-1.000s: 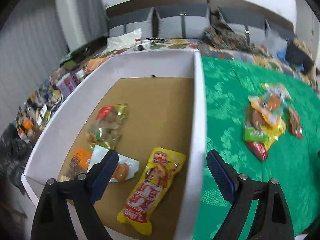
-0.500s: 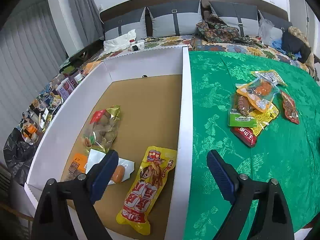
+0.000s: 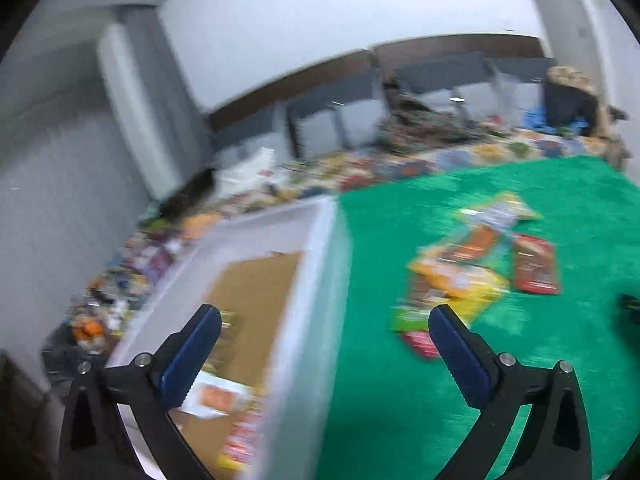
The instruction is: Organize snacks
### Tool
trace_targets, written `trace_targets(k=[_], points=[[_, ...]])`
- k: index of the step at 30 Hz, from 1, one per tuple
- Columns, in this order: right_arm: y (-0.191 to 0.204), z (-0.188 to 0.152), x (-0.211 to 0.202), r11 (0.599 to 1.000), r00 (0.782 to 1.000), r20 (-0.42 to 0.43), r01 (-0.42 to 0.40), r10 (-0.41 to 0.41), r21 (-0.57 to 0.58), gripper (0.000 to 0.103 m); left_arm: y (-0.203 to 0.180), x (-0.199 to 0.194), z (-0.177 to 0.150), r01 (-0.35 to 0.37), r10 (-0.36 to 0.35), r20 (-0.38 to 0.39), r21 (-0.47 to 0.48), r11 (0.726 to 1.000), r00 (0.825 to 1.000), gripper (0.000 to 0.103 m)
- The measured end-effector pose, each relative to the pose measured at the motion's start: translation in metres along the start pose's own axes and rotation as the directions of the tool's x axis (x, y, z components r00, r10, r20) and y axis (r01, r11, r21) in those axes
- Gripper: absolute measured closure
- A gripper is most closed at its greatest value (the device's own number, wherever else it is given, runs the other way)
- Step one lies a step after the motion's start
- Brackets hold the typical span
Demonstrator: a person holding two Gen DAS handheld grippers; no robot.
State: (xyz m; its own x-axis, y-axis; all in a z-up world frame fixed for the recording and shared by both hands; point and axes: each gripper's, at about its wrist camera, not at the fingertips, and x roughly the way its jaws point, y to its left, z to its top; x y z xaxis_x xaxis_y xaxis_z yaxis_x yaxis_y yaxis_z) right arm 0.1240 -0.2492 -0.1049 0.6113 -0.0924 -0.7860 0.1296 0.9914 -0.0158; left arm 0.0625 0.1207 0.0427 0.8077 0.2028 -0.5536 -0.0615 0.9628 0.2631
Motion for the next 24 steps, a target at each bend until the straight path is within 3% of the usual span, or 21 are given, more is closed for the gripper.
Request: trace_targets(k=[4,10,19,24], points=[[0.0,0.0,0.0,1.0,1.0,0.0,0.0,0.0,0.0,0.014,-0.041,0.028,-0.015,0.15,-0.15,-0.131,-0.009,0.989,0.98,0.0],[0.0,0.0,0.0,1.0,1.0,-0.001,0.0,0.0,0.0,0.014,-0.076,0.08,-0.05,0.215,-0.228,-0.304,-0.078,0.974,0.925,0.0],[0.0,0.0,0.0,1.0,1.0,0.0,0.0,0.0,0.001,0.013,-0.076,0.116,-0.078,0.196,-0.241,-0.353,-0.159,0.968,0.904,0.0],[0.0,0.0,0.0,1.0,1.0,0.0,0.0,0.0,0.001,0.013,-0.071,0.128,-0.084,0.198,-0.253,-0.341,-0.188,0.962,0.905,0.0]])
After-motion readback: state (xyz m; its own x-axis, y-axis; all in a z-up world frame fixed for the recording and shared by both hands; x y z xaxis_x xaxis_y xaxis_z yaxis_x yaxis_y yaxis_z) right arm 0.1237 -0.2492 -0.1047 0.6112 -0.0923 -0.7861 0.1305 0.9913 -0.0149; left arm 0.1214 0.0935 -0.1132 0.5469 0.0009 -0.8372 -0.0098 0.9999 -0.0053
